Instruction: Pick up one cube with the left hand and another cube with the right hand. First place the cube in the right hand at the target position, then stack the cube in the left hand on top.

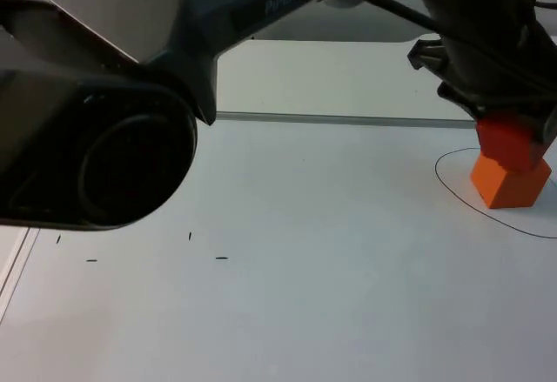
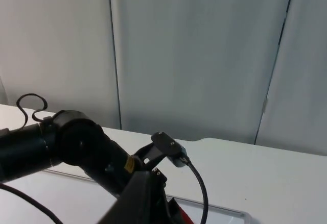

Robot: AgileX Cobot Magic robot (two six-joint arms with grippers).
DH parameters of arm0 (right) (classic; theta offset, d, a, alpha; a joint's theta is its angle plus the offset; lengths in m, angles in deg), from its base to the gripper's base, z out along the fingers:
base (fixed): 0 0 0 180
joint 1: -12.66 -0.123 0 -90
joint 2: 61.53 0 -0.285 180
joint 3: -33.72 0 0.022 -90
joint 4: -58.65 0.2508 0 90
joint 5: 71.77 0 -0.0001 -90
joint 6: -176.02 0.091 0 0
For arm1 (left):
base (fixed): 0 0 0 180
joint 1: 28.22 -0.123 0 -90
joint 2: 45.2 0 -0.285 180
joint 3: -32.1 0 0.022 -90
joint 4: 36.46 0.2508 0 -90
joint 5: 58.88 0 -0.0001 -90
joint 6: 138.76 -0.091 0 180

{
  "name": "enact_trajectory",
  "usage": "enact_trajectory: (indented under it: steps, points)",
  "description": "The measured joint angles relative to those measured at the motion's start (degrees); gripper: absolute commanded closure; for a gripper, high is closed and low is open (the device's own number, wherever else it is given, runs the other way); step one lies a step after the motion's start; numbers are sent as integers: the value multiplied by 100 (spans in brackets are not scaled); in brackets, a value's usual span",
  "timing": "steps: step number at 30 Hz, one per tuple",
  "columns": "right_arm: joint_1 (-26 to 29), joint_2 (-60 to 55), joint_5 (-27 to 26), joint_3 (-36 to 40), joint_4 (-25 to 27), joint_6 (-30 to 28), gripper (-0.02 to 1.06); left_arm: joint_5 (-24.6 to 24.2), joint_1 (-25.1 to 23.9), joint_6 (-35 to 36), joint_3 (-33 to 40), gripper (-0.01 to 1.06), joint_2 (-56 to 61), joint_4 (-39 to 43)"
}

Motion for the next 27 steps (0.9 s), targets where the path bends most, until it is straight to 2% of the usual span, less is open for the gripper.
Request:
enact_trajectory:
  steps: [3,5,15,27]
  points:
    - [0,0,23,0,0,0,0,318,0,-213,0,105,0,-229]
    - [0,0,23,0,0,0,0,366,0,-262,0,105,0,-276]
    - [0,0,134,0,-11,-34,0,1295,212,-1366,0,105,-80,-509]
    - [0,0,230,0,-119,-34,0,1879,251,-1499,0,105,-168,-553]
